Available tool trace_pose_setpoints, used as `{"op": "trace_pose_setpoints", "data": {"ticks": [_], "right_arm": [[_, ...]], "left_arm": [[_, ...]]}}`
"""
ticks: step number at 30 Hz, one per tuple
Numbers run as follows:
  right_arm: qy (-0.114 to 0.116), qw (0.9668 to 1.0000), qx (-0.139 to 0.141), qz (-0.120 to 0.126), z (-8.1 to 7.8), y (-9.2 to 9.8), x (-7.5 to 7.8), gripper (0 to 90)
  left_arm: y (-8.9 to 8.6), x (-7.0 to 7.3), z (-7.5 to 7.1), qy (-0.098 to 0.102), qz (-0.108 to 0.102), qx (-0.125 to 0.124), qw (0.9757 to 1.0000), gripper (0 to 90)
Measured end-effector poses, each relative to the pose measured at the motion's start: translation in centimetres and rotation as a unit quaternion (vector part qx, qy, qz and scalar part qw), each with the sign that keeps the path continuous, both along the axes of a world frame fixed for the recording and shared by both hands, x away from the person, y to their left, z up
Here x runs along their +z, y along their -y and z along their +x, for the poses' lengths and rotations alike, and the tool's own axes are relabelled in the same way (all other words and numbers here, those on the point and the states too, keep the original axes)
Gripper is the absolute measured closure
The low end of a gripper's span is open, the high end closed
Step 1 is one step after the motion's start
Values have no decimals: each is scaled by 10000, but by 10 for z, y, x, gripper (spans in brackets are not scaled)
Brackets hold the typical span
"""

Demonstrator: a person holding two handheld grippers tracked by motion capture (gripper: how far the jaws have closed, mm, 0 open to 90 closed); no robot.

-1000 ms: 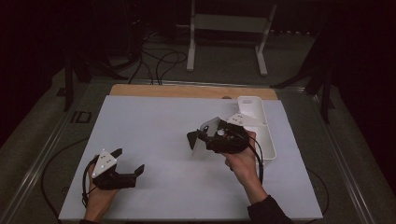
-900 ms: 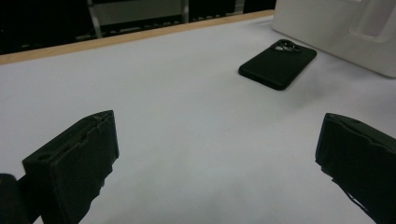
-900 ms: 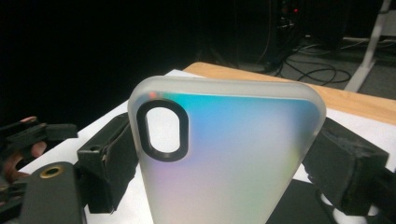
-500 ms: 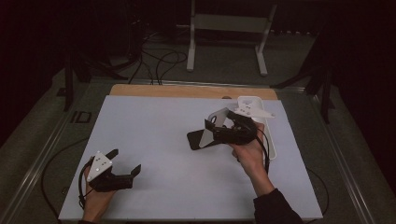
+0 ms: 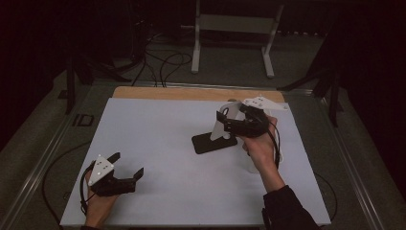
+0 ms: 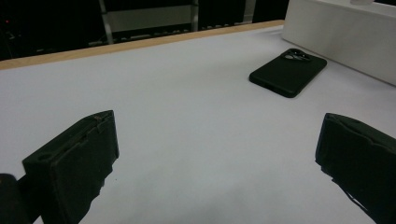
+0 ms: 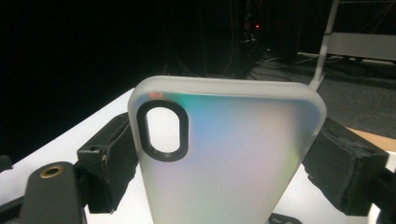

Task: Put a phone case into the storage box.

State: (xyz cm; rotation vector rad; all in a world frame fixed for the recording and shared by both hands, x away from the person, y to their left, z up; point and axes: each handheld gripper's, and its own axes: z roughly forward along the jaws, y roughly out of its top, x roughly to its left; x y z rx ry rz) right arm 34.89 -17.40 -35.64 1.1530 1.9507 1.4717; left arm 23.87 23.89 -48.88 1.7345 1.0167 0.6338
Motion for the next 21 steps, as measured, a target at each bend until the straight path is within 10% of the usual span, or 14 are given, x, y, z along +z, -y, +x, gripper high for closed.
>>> {"op": "trace_pose_setpoints", "data": {"ticks": [21], "right_arm": [[108,9988,-478,-67,34,20,9,166]], "left_arm": [[3,-1,0,-1,68,-12,10000,0]]}}
